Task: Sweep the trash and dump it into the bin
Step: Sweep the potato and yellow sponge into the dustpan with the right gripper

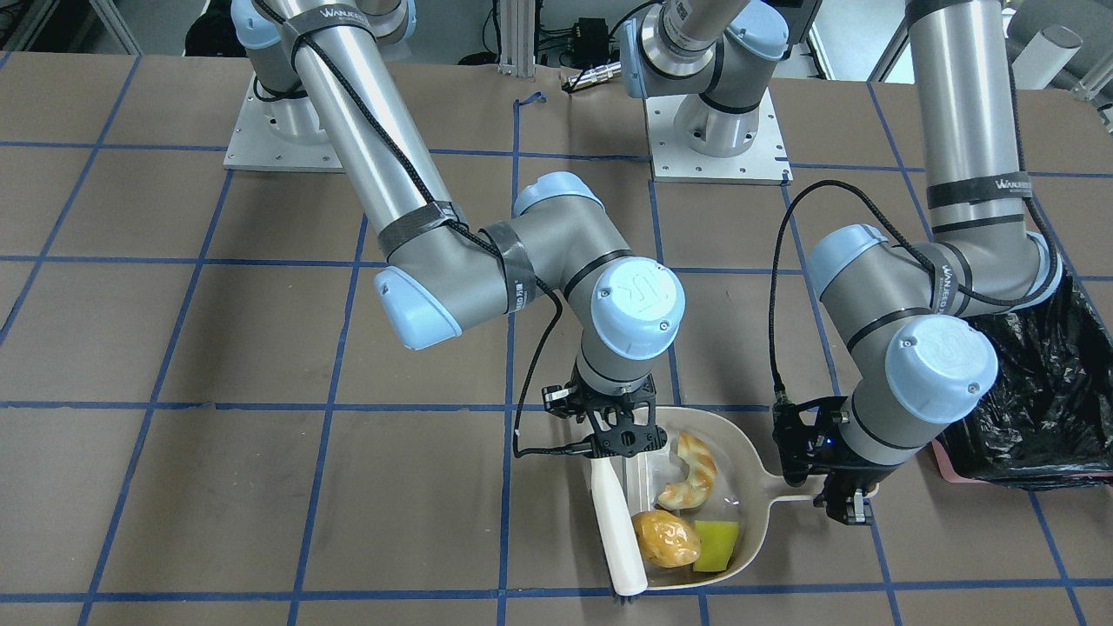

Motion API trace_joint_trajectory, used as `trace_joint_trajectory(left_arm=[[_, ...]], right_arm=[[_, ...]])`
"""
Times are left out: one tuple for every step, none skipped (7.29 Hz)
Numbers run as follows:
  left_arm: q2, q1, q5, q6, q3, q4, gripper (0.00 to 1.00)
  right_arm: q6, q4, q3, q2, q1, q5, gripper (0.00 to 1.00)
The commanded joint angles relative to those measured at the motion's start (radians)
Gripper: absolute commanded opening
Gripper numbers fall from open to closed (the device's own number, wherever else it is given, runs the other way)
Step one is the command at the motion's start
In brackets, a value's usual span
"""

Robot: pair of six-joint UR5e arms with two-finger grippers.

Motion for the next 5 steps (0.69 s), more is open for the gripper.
trace_joint_trajectory(left_arm=[[0.001, 0.000, 0.000, 0.000, 0.000, 0.000, 0.00], [0.001, 0.000, -0.001, 0.000, 0.000, 0.000, 0.00], [0.002, 0.000, -0.001, 0.000, 0.000, 0.000, 0.00], [0.001, 0.000, -0.001, 0.002, 0.000, 0.000, 0.00], [0.001, 0.000, -0.001, 0.000, 0.000, 0.000, 0.00]], right_arm=[[0.055, 0.004, -0.028, 0.000, 0.039, 0.037, 0.00], [0.060, 0.005, -0.028, -0.002, 0.048, 0.037, 0.00], [0.063, 0.017, -0.028, -0.006, 0.055, 0.037, 0.00], [0.050, 0.062, -0.030, -0.027, 0.035, 0.024, 0.00], [0.048, 0.109, -0.028, -0.061, 0.004, 0.010, 0.00]])
